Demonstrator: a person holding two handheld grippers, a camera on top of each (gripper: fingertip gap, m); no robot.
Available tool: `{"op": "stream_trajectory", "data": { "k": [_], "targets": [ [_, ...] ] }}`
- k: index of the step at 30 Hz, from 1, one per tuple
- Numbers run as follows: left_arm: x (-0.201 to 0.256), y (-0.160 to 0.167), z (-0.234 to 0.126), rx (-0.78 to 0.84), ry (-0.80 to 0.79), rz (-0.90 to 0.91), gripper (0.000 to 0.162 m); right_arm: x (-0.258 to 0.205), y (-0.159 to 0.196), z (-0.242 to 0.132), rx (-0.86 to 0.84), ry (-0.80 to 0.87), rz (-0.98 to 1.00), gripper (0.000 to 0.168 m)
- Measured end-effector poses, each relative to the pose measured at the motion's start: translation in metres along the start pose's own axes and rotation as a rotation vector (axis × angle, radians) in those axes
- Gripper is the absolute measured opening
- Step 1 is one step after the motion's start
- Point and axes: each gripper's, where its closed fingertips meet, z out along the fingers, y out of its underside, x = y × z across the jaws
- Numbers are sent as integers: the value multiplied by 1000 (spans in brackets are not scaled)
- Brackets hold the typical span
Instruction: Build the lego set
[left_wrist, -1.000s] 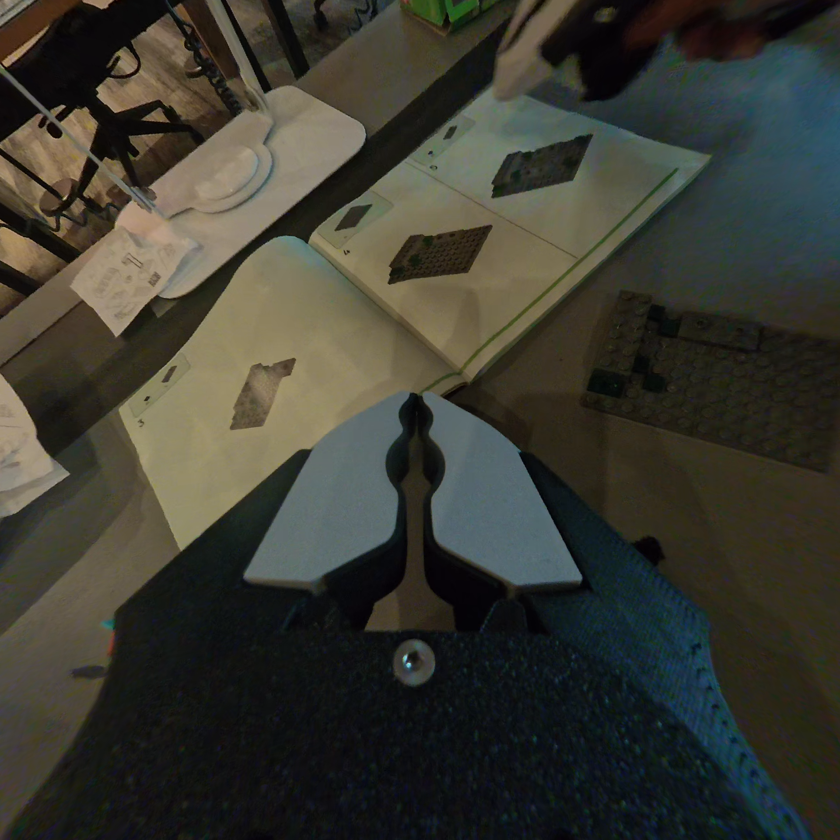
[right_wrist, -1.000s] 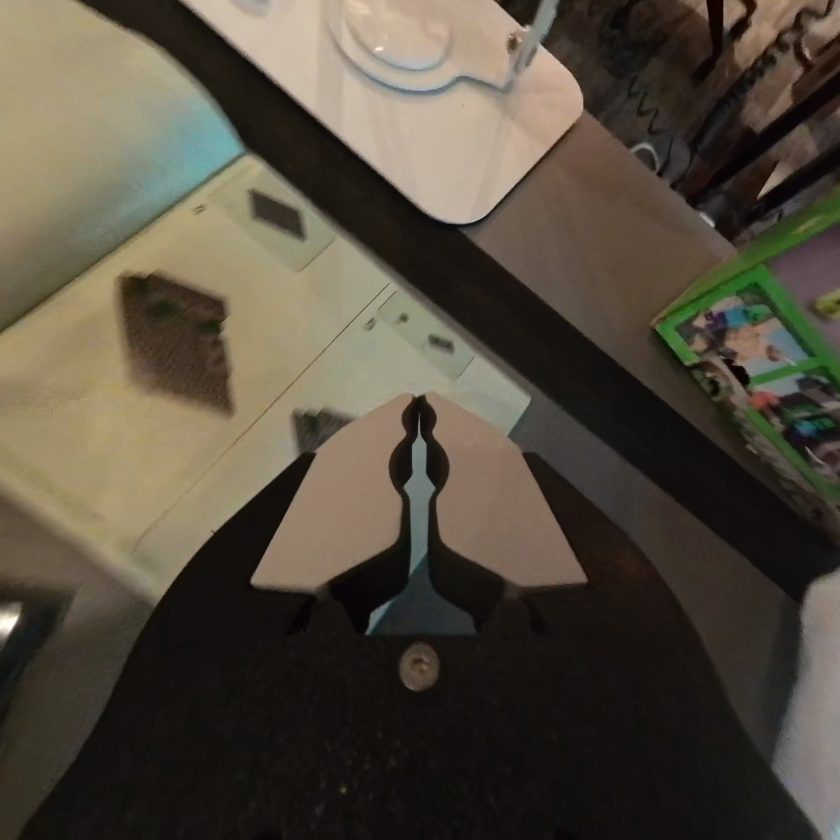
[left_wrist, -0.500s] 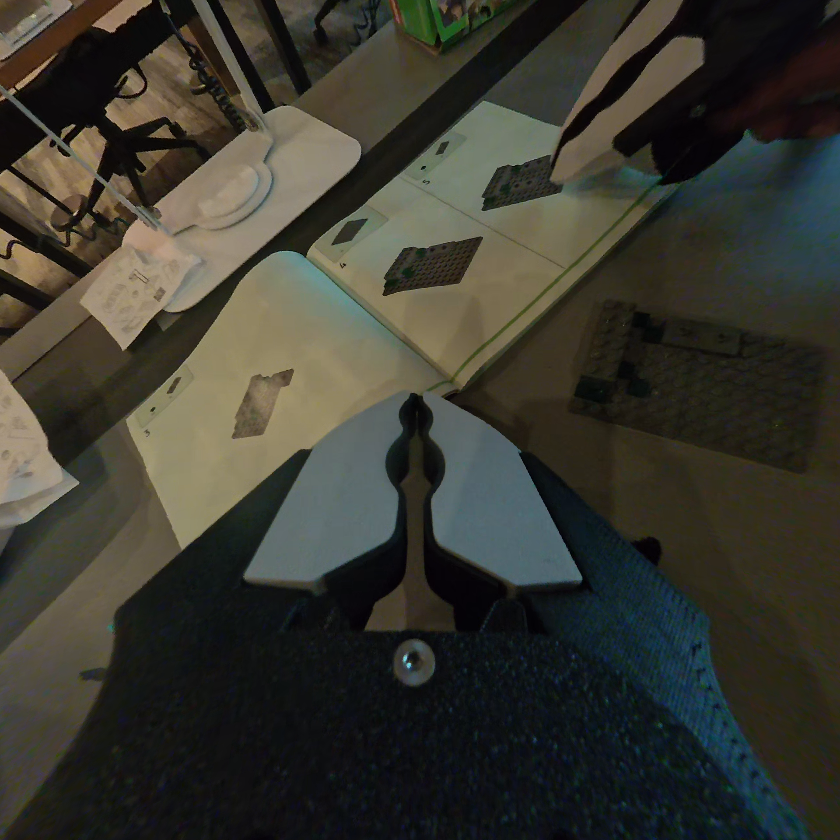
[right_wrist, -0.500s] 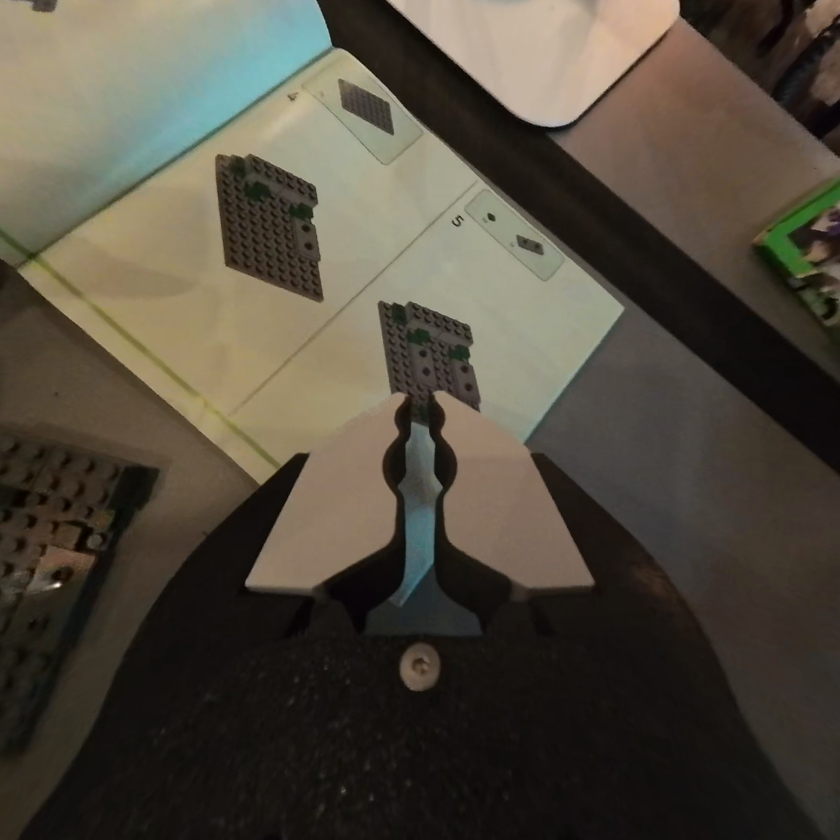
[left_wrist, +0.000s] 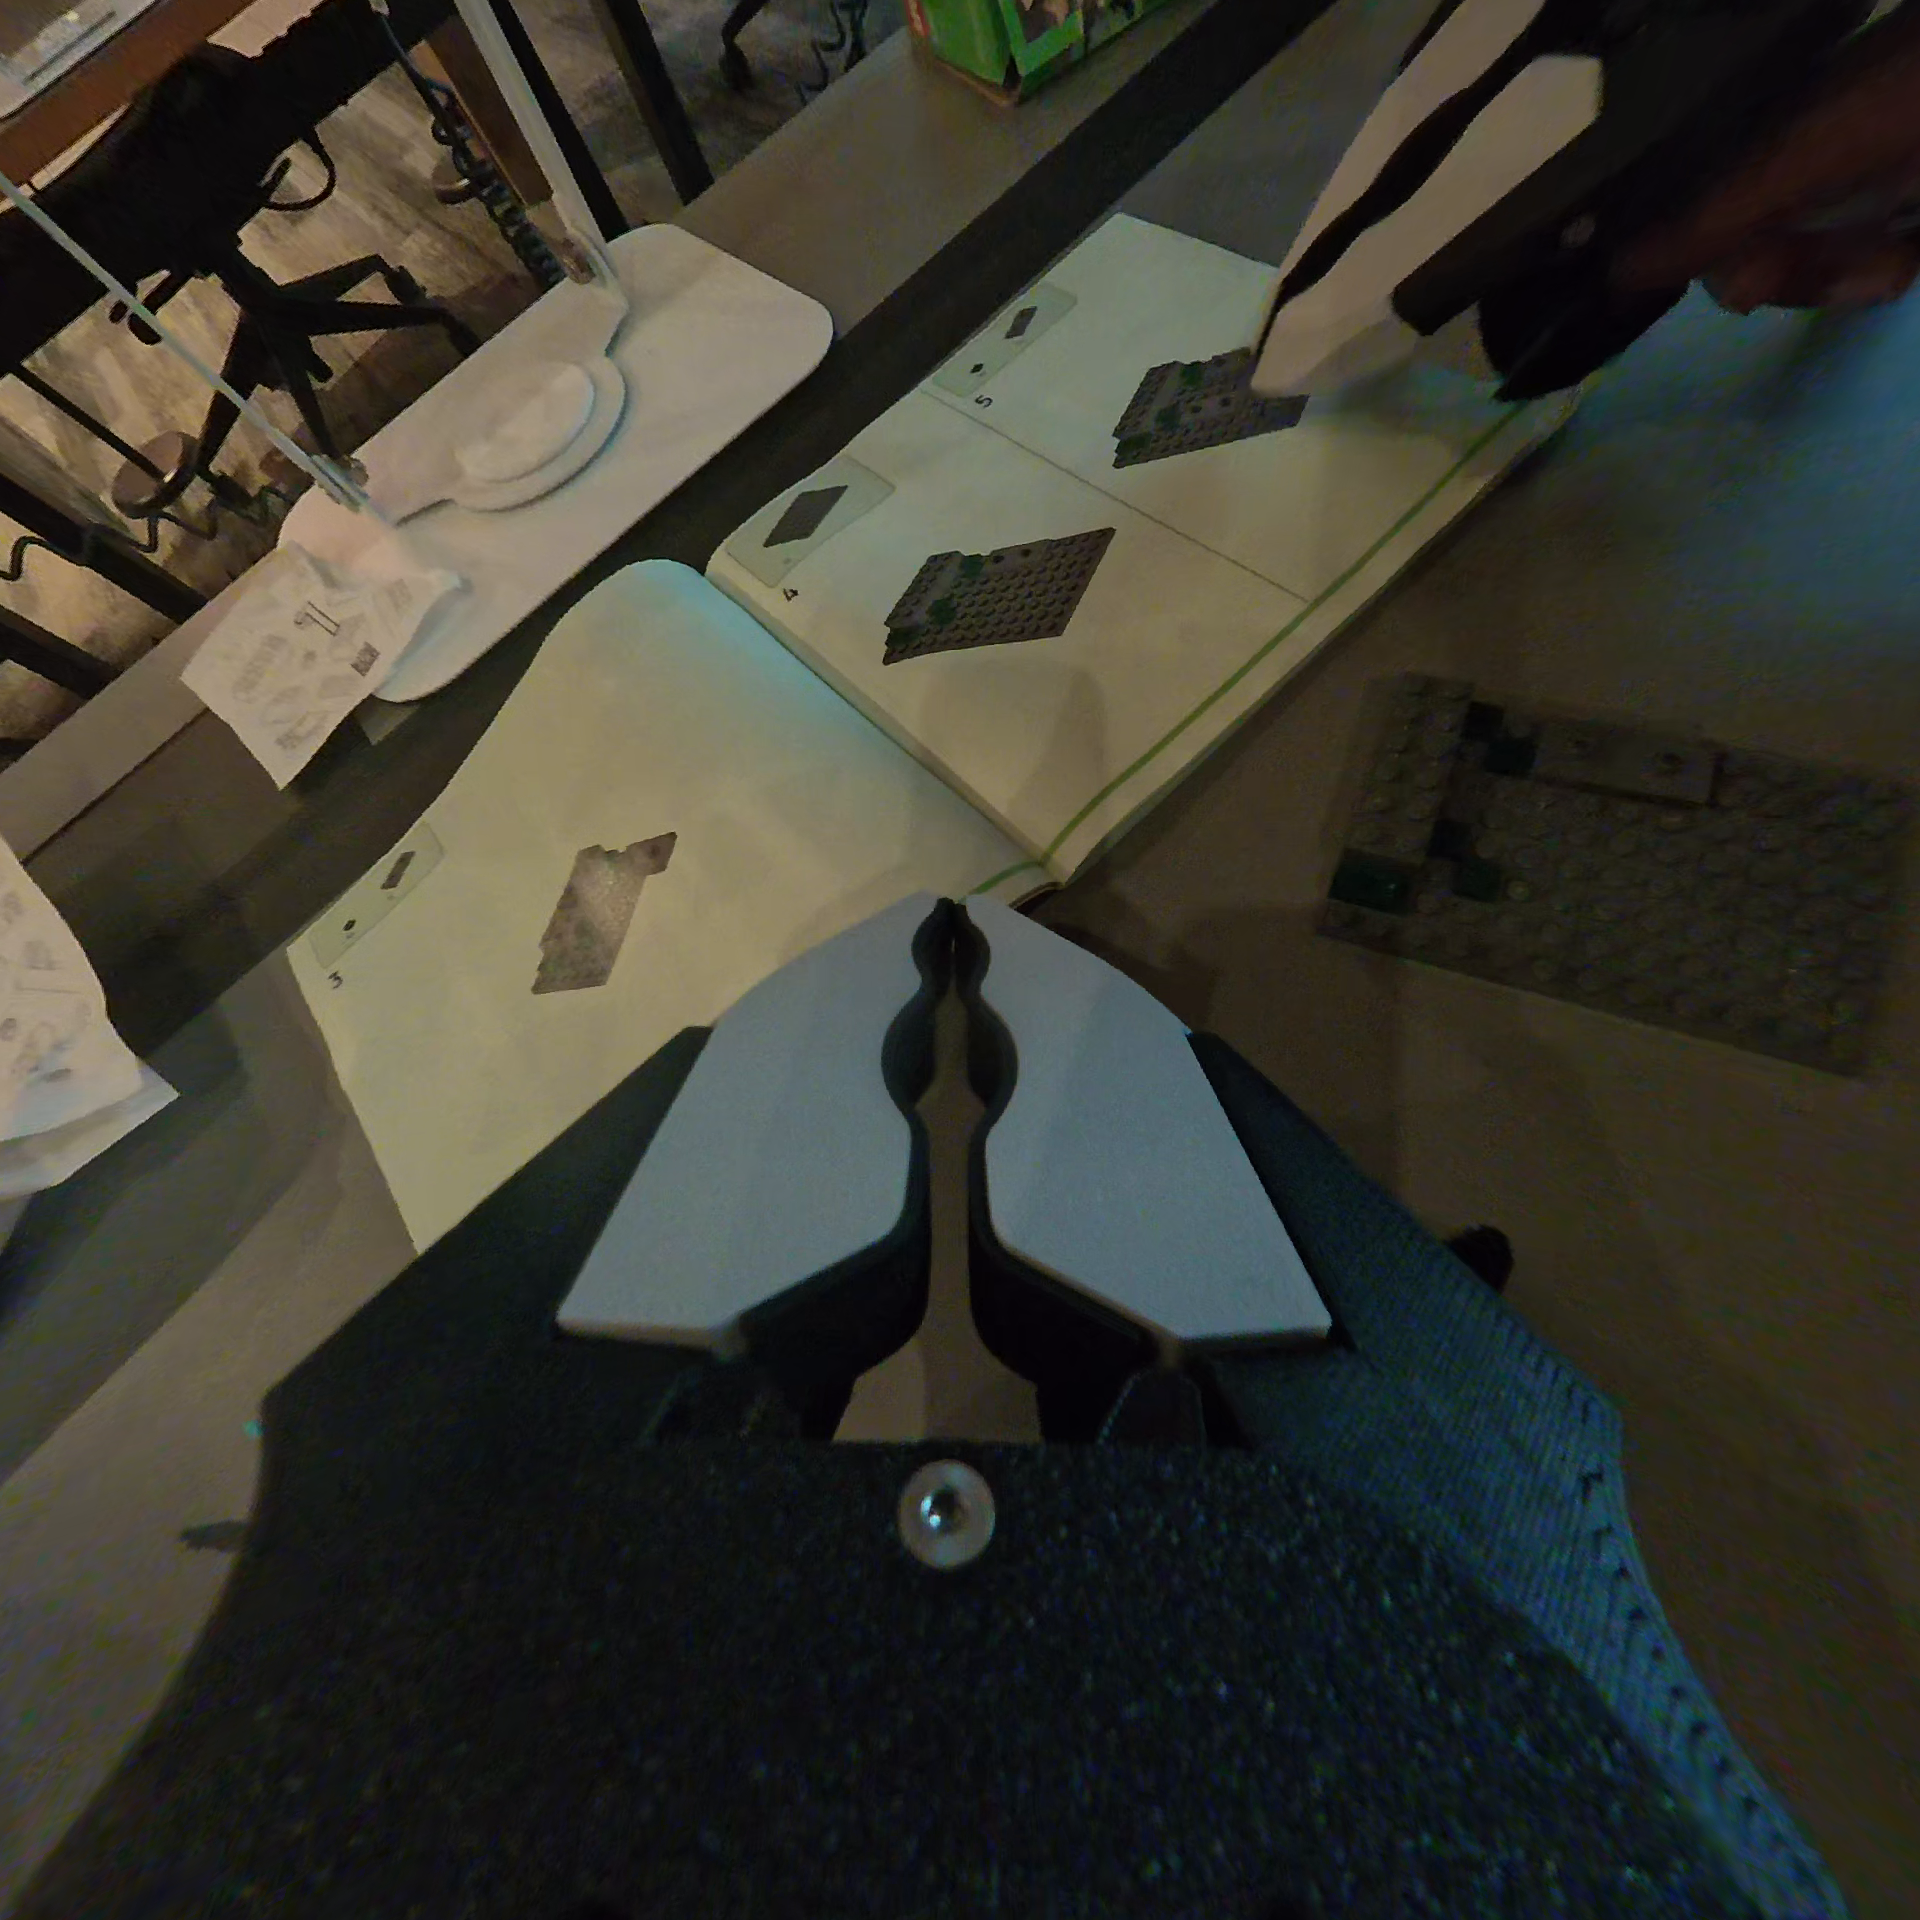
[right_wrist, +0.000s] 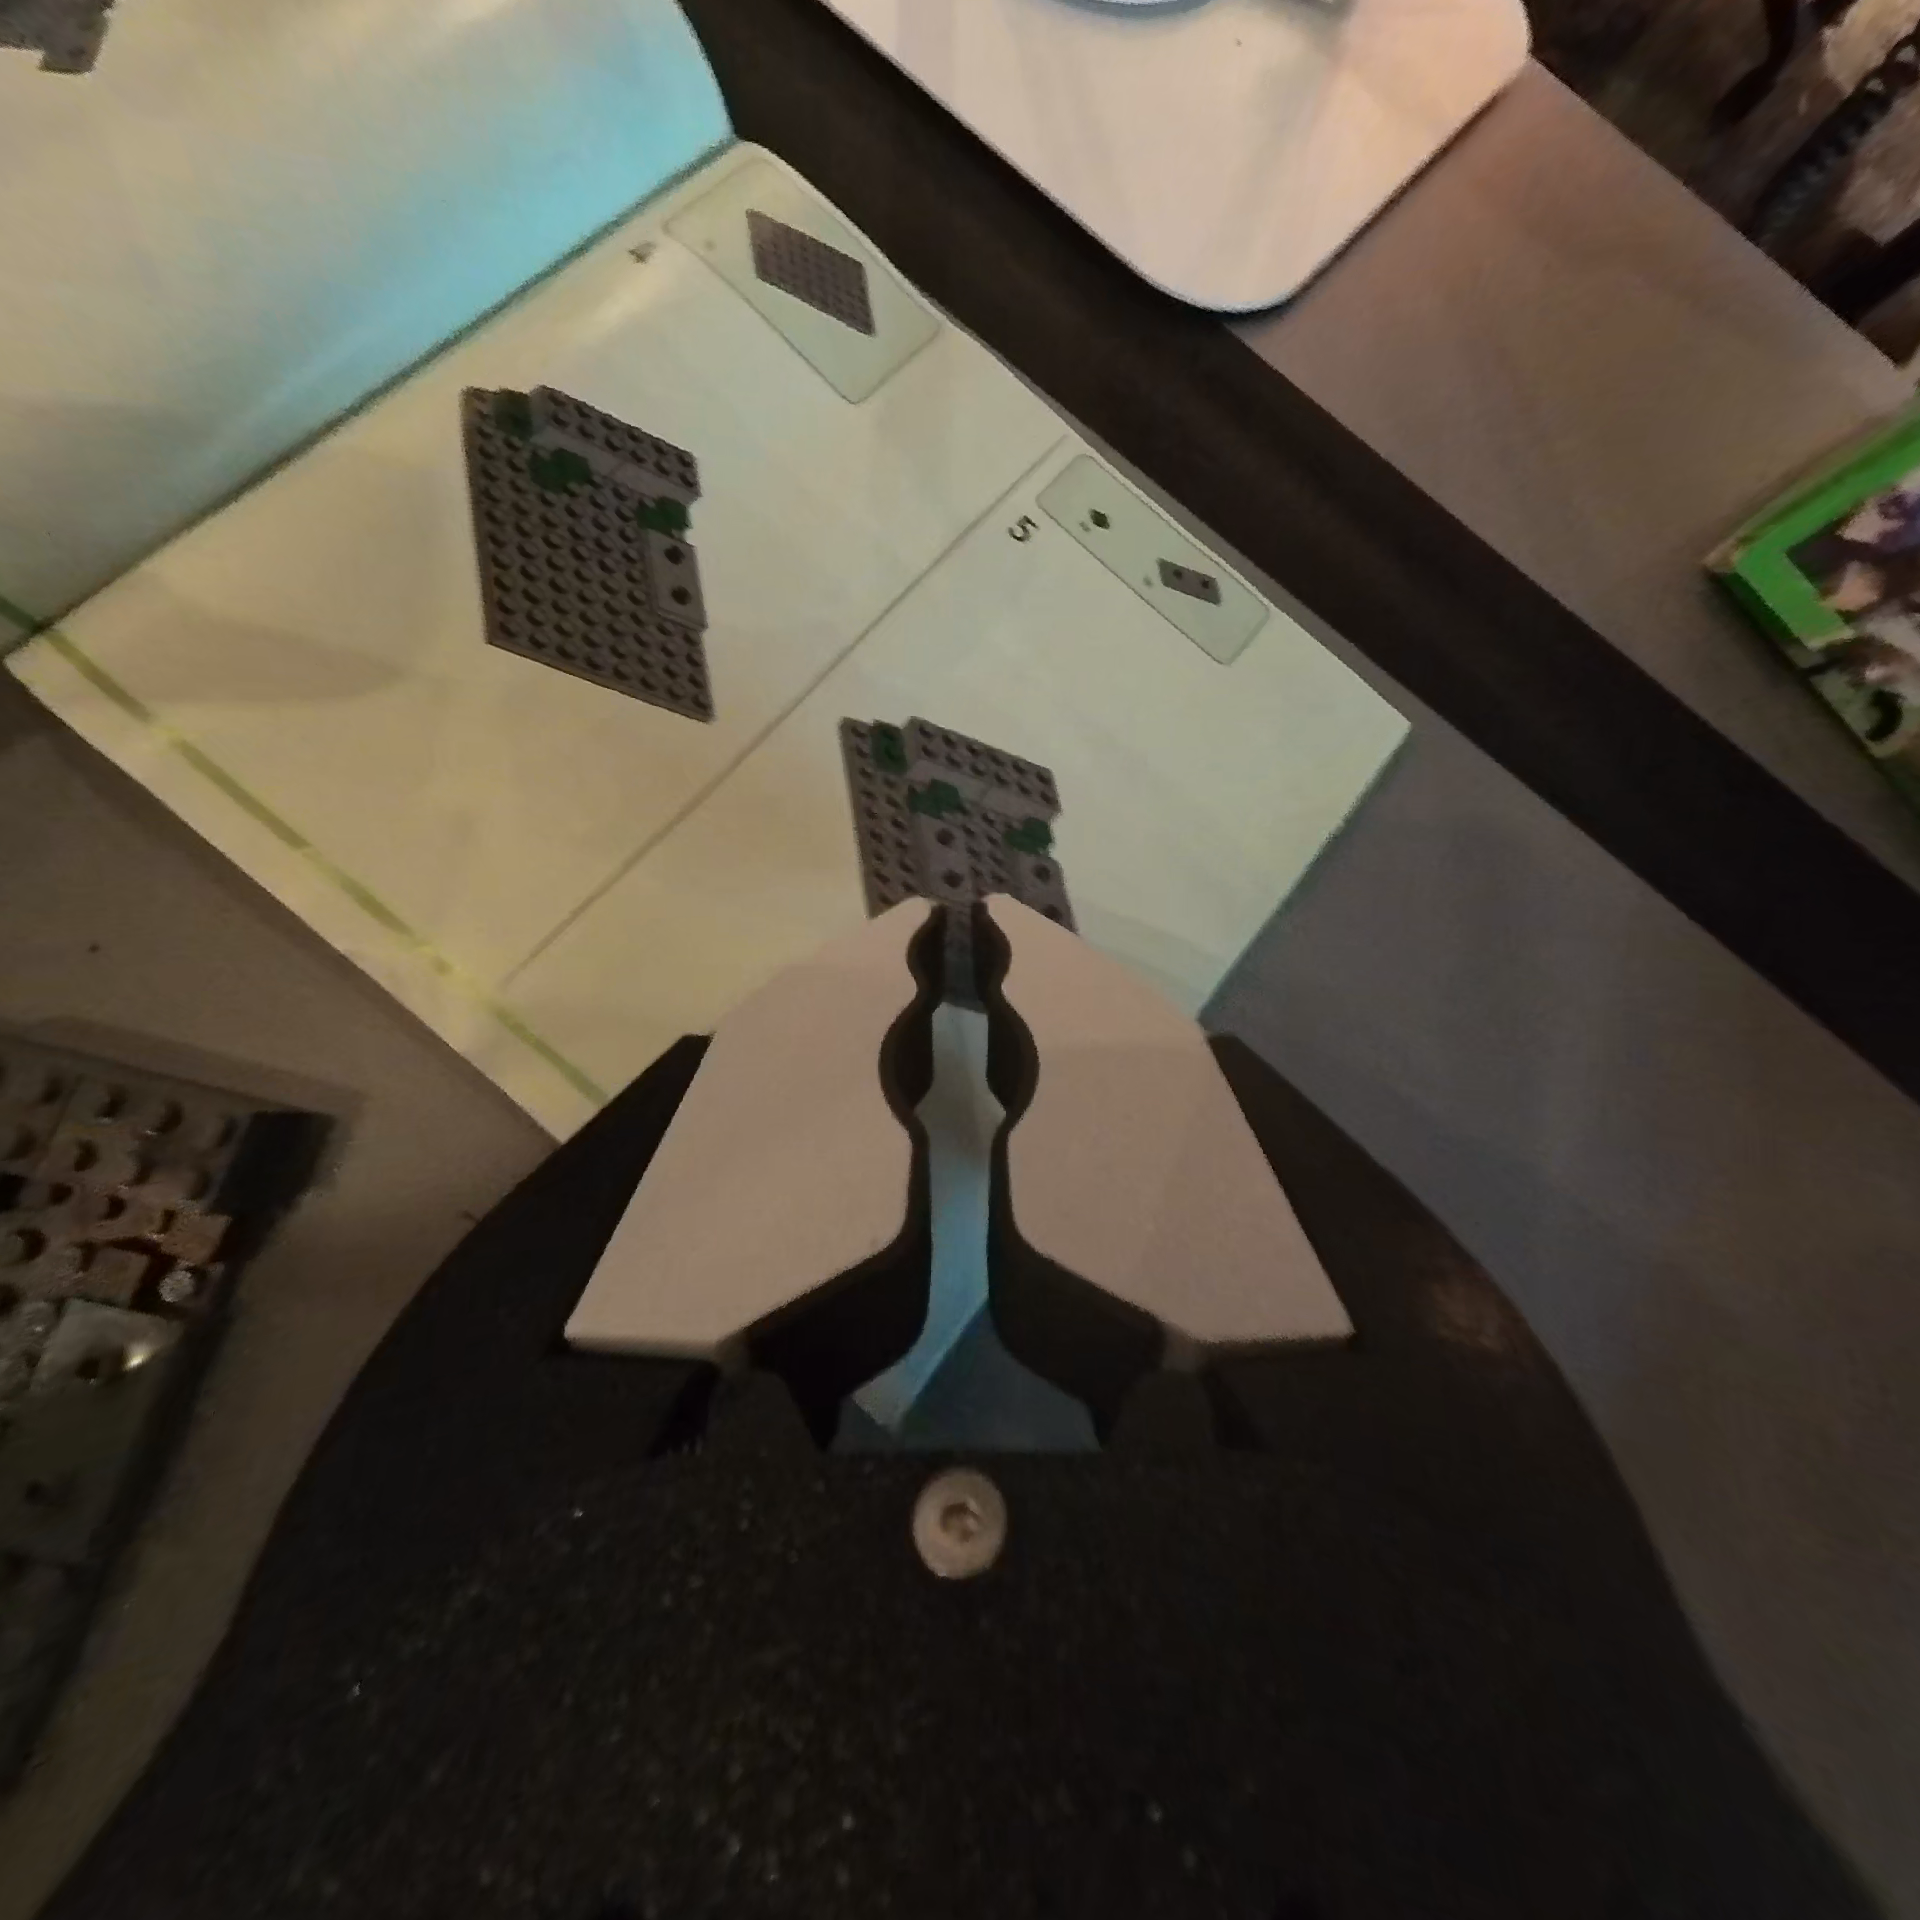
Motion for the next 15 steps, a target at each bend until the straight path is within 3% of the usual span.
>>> {"op": "stream_trajectory", "data": {
  "k": [15],
  "targets": [
    [-1, 0, -1, 1, -4, 0, 0, -1, 1, -1, 7, -12, 5, 4]
  ]
}}
